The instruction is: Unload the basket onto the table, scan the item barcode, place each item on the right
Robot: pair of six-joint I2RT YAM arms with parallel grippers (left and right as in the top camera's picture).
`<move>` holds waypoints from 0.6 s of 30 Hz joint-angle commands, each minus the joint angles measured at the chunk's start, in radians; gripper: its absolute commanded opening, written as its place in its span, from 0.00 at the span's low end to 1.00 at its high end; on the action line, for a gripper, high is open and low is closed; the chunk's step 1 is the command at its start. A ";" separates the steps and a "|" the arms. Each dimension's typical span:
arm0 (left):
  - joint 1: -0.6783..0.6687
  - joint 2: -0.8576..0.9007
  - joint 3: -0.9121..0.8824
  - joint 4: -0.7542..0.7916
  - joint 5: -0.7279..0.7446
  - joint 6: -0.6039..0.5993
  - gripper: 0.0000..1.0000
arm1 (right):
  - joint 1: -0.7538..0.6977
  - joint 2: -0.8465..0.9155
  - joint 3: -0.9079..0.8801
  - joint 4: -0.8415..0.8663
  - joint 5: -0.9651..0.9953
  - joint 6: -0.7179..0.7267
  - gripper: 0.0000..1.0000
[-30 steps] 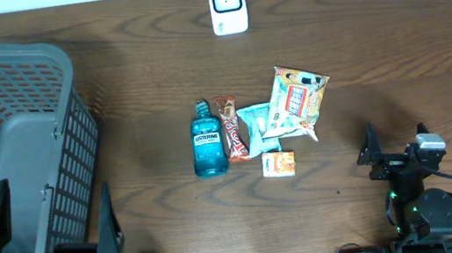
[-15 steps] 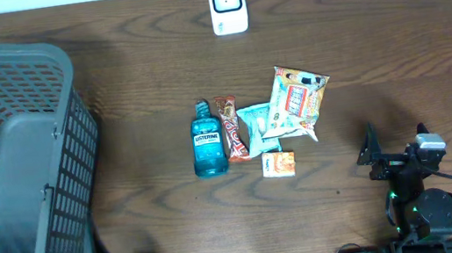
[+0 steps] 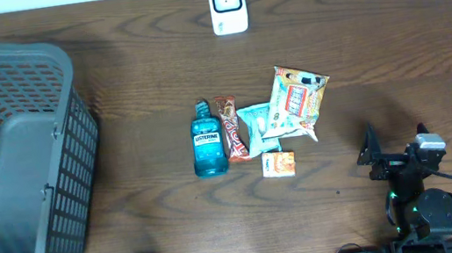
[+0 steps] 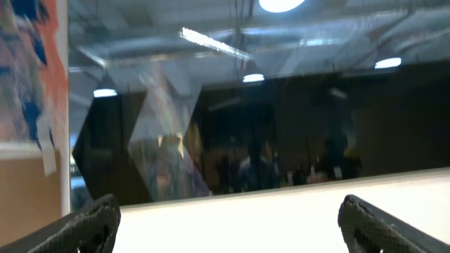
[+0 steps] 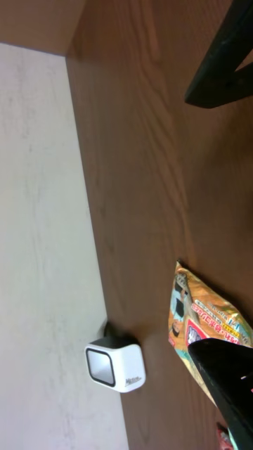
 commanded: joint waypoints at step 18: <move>0.005 -0.001 0.002 0.185 0.002 0.151 0.98 | 0.011 0.008 -0.001 0.015 -0.292 0.360 0.99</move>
